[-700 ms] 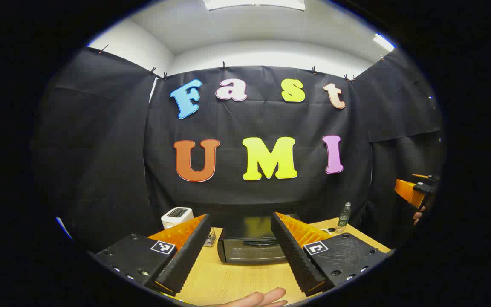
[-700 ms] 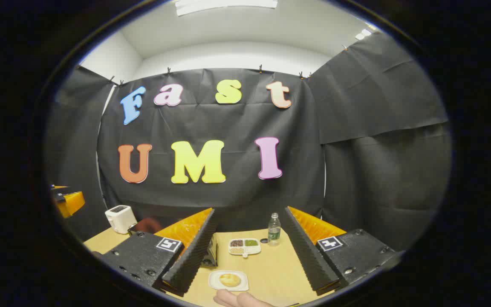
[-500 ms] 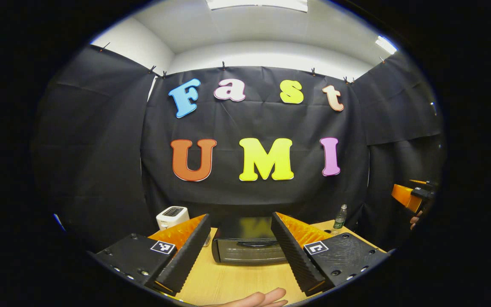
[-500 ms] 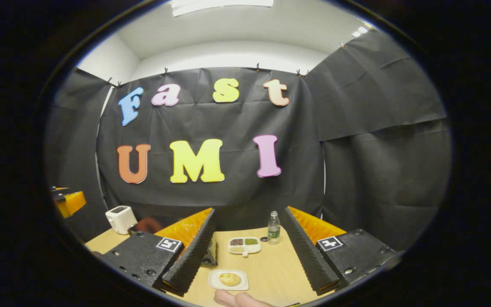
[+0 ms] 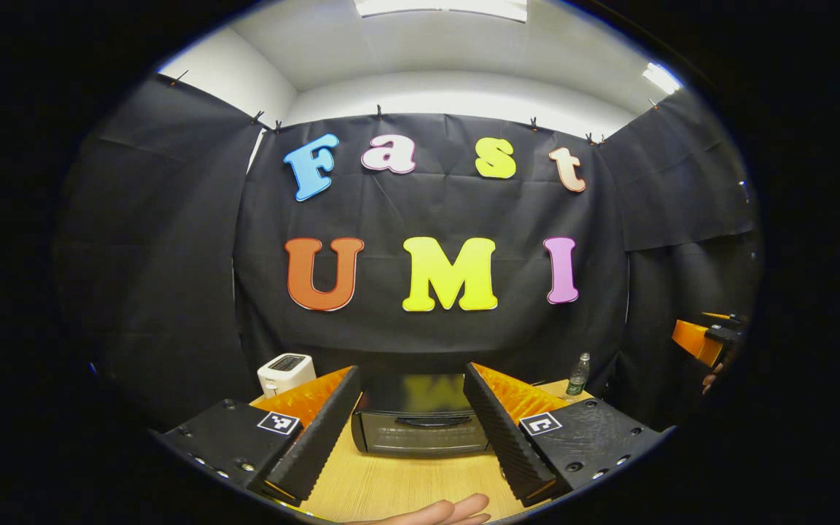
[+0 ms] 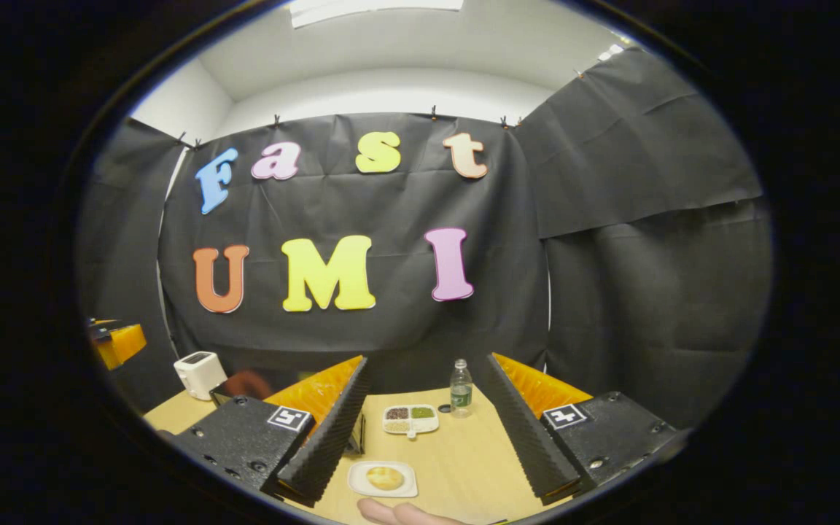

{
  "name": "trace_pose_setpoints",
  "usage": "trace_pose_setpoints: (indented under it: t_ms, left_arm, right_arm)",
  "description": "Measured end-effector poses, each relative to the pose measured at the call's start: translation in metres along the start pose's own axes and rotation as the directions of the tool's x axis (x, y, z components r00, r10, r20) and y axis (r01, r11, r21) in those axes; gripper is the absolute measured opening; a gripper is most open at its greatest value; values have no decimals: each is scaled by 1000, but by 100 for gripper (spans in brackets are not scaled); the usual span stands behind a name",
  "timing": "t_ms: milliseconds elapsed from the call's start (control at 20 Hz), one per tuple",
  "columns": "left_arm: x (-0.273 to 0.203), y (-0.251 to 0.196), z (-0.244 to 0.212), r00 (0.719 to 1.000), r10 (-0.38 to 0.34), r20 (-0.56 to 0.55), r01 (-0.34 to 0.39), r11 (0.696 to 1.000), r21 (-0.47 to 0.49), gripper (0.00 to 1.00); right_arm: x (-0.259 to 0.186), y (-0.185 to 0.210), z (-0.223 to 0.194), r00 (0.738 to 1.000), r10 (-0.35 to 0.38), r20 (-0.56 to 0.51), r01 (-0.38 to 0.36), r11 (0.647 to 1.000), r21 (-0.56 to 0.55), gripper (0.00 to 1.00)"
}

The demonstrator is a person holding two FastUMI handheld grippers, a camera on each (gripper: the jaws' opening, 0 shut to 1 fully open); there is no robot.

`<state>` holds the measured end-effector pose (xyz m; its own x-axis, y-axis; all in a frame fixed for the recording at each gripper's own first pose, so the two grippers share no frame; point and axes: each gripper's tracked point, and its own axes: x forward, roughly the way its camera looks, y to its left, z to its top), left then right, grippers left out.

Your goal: Open the electric oven with the left hand, put the food in, and close the electric oven.

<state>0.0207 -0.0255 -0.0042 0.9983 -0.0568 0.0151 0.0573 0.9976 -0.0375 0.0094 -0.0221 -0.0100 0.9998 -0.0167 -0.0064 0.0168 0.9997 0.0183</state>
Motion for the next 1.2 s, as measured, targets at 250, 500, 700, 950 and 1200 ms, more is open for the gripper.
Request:
trace_pose_setpoints:
  t_ms: [250, 500, 700, 950, 1200]
  left_arm:
    - [29, -2, -13, 999, -31, -26, 30, 998, -56, 93]
    - [75, 0, -44, 997, -10, -80, 8, 1000, -23, 93]
    - [109, -10, -84, 980, -38, -194, 35, 999, -20, 94]
    - [150, -7, -131, 959, -28, -281, 29, 1000, -3, 94]
    - [183, -1, -173, 931, -3, -364, 0, 1000, -6, 94]
  right_arm:
    - [7, -4, -14, 999, 23, -31, -23, 1000, 10, 94]
    - [12, -16, -22, 1000, -2, -26, 2, 1000, -11, 94]
    - [12, -21, -24, 999, 2, -36, -3, 1000, -15, 94]
    - [6, -34, -21, 1000, -11, -25, 10, 1000, -25, 95]
    - [1, -46, -25, 999, -27, -34, 26, 999, -21, 94]
